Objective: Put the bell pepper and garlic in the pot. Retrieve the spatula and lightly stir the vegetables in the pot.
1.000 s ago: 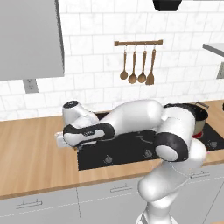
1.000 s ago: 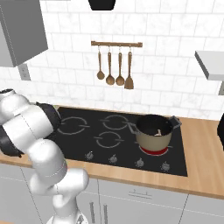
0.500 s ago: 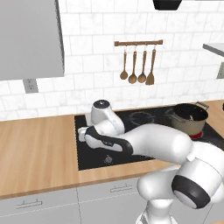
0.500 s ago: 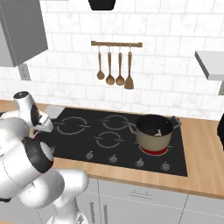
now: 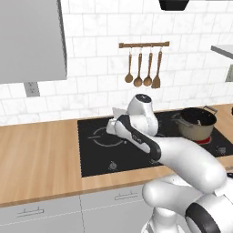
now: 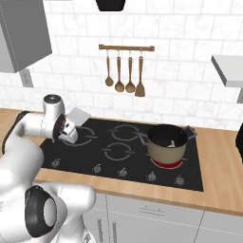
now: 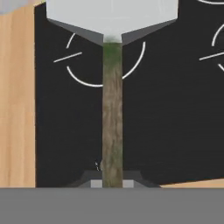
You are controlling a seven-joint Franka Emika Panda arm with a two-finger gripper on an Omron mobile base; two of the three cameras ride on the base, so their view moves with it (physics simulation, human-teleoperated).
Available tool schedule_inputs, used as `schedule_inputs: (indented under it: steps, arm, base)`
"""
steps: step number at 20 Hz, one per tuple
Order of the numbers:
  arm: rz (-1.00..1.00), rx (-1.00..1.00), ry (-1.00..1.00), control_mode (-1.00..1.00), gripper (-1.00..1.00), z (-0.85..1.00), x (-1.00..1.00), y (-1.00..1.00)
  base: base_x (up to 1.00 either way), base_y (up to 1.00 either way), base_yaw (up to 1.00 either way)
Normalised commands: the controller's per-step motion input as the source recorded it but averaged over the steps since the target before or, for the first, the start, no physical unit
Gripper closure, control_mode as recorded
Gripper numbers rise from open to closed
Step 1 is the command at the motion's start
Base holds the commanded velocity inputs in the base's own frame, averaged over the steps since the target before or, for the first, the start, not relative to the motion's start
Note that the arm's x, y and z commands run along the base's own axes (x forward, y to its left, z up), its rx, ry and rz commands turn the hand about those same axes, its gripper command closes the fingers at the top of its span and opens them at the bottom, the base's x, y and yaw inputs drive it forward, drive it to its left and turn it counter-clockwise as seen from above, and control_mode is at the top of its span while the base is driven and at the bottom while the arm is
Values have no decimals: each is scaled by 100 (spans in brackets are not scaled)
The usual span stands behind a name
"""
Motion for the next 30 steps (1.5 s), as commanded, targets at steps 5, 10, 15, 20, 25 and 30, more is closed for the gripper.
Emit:
schedule_inputs:
  steps: [5, 10, 15, 20, 25, 30]
  arm:
    - [-35, 45, 16, -100, 100, 100, 35, -54]
    - [-48, 64, 11, -100, 100, 100, 4, -33]
    - [-48, 74, 5, -100, 100, 79, 0, -23]
    - [-50, 63, 10, -100, 100, 45, 8, -28]
    - [-4, 0, 0, -100, 100, 0, 0, -3]
    - [-7, 7, 1, -100, 100, 0, 8, -1]
  base:
    - [0, 0, 0]
    - [0, 0, 0]
    - [0, 0, 0]
    - [0, 0, 0]
    - [0, 0, 0]
    - [0, 0, 0]
